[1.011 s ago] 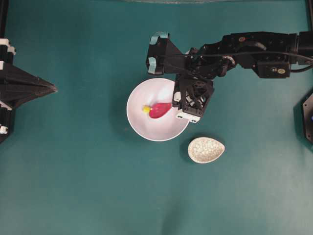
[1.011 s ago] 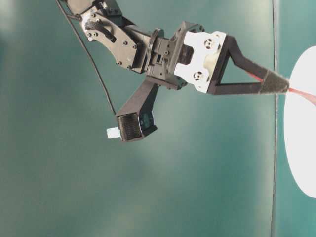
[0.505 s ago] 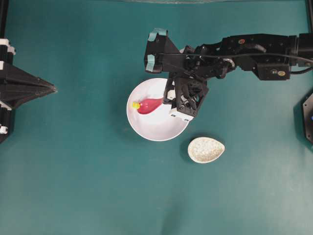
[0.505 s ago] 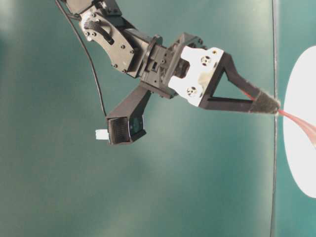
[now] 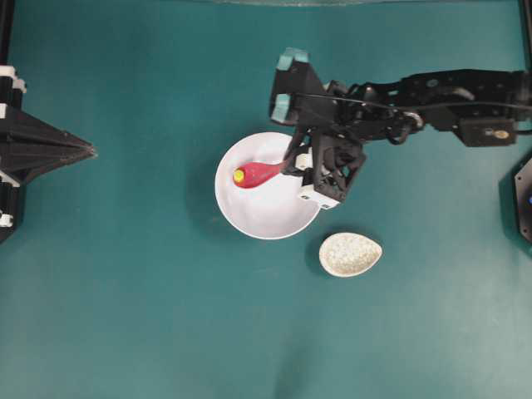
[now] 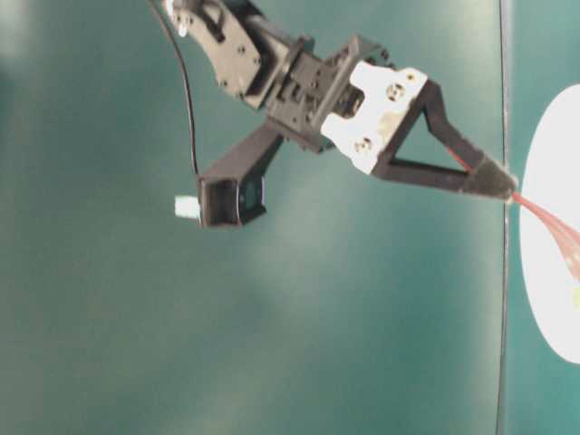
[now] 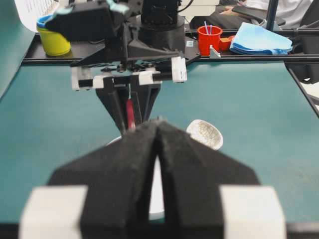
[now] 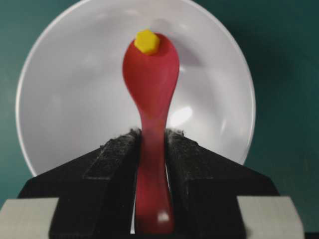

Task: Scoop the yellow hexagonal prism block from the bowl with a spoon using the right arm.
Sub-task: 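Push the spoon under the yellow hexagonal block and scoop it up, then raise the spoon carrying the yellow block up out of the bowl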

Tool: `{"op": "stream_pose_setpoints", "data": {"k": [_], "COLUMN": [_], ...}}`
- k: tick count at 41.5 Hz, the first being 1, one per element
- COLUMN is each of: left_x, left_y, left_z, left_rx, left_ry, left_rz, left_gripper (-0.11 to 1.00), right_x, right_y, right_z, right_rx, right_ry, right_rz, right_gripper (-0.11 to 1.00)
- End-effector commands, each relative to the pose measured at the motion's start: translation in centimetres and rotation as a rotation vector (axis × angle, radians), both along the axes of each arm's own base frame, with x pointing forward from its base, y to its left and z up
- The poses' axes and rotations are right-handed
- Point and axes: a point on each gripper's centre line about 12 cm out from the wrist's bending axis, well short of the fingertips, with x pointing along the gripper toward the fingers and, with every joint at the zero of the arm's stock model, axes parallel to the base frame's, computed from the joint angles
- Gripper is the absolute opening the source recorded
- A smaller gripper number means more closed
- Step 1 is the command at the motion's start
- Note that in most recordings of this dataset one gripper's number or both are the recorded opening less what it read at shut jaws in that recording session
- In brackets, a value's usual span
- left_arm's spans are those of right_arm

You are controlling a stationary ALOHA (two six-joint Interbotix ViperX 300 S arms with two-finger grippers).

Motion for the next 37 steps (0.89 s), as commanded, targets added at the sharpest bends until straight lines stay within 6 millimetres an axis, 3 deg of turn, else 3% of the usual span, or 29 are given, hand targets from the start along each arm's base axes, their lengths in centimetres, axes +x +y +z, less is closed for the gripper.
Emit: {"op": "stream_pose_setpoints", "data": {"k": [1,37], "left_x": [0.2,0.2], "left_y": [0.0,0.0], "left_z": [1.0,1.0], "left_rx": [0.002,0.0], "left_ry": [-0.026,-0.025], "left_rz": [-0.001,-0.001], "left_gripper": [0.01,0.01], "right_x": [-0.4,-5.3], "right_y": [0.4,2.7], "right_z": [2.0,1.4], "right_rx": [-0.011,-0.014], "right_ry": [-0.086,-0.311], "right_rz": [-0.011,-0.115], "right_gripper": [0.24,0.24]}}
